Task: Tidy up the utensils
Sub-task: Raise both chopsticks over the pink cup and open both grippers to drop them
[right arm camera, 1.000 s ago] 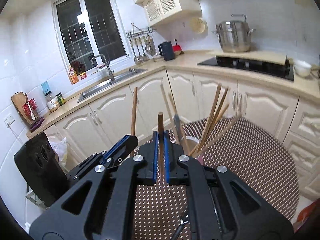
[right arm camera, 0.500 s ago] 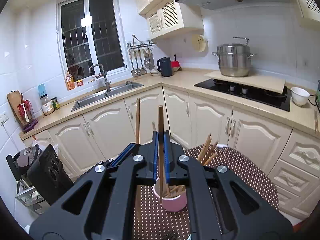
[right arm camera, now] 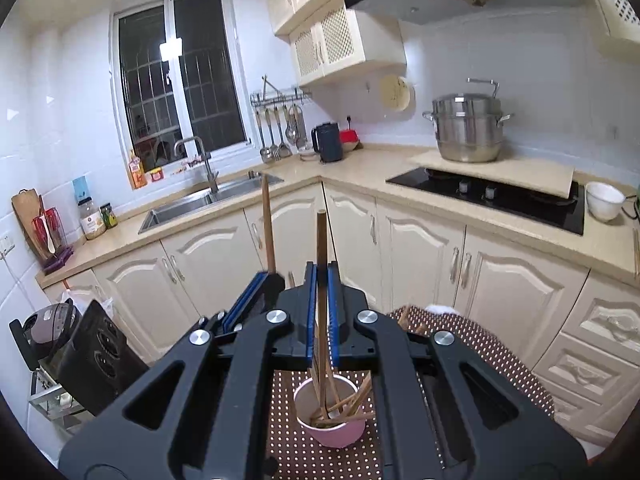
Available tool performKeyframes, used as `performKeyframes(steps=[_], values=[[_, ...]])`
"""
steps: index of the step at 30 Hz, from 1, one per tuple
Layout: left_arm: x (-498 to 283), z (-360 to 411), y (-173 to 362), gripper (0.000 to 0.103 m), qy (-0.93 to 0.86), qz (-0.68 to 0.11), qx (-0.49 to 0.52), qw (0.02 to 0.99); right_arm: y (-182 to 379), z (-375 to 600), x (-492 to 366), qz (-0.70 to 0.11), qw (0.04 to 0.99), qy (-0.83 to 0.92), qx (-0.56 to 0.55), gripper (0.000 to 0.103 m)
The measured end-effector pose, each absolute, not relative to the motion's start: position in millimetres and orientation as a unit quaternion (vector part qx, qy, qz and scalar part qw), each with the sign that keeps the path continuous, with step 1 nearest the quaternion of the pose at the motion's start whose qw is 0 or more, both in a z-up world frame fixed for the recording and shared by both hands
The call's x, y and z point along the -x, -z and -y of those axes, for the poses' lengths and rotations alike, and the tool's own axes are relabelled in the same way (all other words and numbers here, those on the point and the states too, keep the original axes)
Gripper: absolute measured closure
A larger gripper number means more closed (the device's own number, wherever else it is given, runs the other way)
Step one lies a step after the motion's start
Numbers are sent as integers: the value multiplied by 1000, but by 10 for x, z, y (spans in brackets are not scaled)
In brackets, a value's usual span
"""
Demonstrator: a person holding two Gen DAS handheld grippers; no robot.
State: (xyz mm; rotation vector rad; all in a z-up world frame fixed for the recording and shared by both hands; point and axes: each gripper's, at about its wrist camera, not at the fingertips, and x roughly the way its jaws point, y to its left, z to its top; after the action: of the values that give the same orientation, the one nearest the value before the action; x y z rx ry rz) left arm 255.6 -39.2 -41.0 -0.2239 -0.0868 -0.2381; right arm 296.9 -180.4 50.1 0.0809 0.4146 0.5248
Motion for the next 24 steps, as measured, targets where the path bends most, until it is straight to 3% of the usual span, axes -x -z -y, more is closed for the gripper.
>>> performKeyframes(steps=[24], values=[[-2677,322,664,97,94,24,94,991,92,1734,-3115,-269,924,-267,-54,97]])
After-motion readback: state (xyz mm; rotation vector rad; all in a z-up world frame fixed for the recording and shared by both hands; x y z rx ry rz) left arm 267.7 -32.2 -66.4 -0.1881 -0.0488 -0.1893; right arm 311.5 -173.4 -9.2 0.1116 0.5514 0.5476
